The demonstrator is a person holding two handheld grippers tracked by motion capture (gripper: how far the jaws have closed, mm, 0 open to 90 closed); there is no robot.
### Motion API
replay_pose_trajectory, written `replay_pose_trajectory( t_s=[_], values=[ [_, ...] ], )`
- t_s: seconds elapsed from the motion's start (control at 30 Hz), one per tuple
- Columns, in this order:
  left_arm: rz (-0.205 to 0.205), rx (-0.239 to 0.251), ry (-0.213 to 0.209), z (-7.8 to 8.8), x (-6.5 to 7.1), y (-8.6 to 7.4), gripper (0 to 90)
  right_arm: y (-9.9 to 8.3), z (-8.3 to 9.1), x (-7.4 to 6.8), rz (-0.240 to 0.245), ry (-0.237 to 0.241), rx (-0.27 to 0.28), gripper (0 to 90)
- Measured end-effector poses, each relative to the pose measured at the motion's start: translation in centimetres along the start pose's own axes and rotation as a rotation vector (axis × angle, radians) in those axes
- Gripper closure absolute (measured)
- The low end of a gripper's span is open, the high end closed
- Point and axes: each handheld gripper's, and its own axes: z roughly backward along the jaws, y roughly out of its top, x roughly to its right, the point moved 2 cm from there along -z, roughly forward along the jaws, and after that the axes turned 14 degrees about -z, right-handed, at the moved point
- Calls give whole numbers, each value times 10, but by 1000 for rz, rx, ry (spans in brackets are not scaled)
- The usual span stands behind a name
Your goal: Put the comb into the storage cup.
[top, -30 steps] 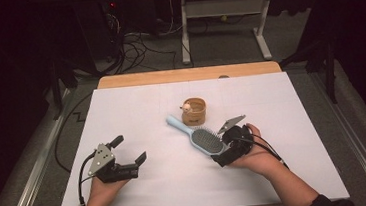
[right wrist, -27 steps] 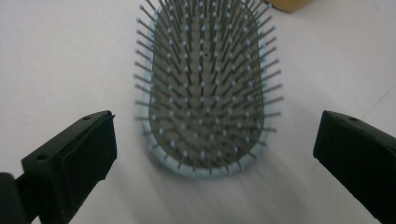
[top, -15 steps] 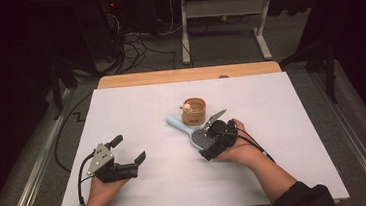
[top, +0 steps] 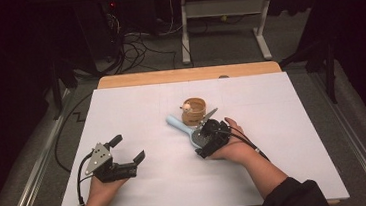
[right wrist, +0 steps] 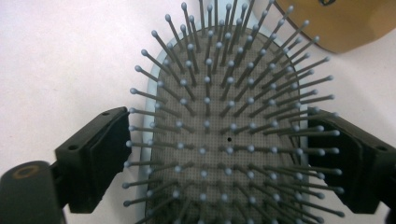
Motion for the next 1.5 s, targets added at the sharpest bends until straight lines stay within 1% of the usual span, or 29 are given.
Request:
replay_pose_trajectory(
  t_s=[0.2, 0.5, 0.67, 0.8, 0.97, 1.1, 1.37, 1.5],
  values=[
    [-3, 0, 0, 0, 0, 0, 16, 1, -2, 0, -6, -1, -9, 113],
    [-8, -1, -4, -1, 1, 0, 16, 1, -3, 3, 1, 23, -8, 104],
    [-11, -1, -5, 0, 2, 0, 16, 1, -3, 3, 2, 21, -11, 111],
    [-4, 2, 1, 0, 1, 0, 16, 2, -3, 3, 1, 17, -21, 114],
    [-13, 0, -2, 0, 2, 1, 16, 2, -3, 3, 5, 15, -22, 116],
    [-7, 0, 0, 0, 2, 0, 16, 3, -3, 3, 5, 15, -23, 132],
    [-10, 1, -4, 0, 2, 1, 16, 4, -2, 5, 3, 11, -28, 175],
    [-12, 0, -1, 0, 2, 1, 16, 4, -1, 5, -6, 10, -29, 185]
  ],
)
